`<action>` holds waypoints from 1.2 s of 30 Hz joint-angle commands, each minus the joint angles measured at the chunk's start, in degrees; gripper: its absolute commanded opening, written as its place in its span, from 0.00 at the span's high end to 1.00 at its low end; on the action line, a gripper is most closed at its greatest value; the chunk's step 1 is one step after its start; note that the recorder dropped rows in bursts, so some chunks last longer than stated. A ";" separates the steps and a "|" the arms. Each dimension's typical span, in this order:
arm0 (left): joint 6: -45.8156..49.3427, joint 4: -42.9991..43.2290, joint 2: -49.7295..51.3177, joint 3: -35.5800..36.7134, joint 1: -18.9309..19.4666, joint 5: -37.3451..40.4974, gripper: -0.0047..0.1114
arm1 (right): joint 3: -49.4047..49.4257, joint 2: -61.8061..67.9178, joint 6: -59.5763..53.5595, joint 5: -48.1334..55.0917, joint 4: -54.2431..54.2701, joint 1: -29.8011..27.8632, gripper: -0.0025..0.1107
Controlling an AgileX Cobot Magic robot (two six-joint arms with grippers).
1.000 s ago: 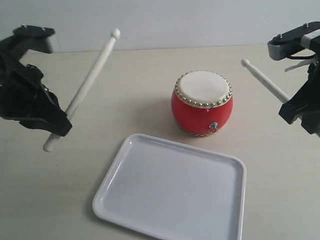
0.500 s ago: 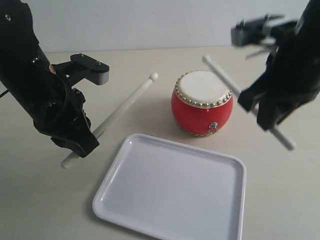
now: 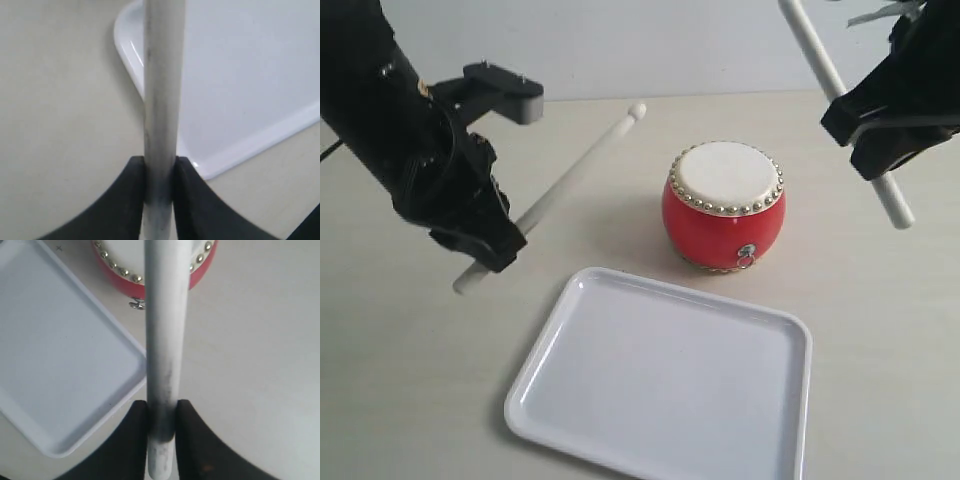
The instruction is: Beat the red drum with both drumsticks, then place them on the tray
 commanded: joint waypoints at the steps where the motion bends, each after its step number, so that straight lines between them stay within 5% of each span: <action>1: -0.28 0.81 0.82 -8.37 -0.75 2.85 0.96 | 0.47 -2.71 0.41 0.27 -4.29 0.05 0.98; 10: -0.81 5.29 17.35 -23.64 -6.19 8.84 0.96 | 3.29 -3.08 1.49 0.27 -6.75 0.05 0.98; 18: -3.50 8.69 29.02 -23.75 -5.69 8.84 0.96 | 5.24 -3.46 1.37 0.27 -7.24 0.05 0.98; 24: -3.50 6.50 15.40 -23.87 -2.39 8.84 0.96 | 5.23 -0.53 -0.78 0.27 -2.87 0.05 0.98; 31: -3.50 5.06 0.53 -19.03 0.19 8.84 0.96 | 7.98 22.29 -4.21 0.27 4.25 0.05 0.98; 36: -3.50 3.95 -0.01 -13.13 -0.08 8.84 0.96 | 0.16 12.29 -4.81 0.27 4.36 0.05 0.98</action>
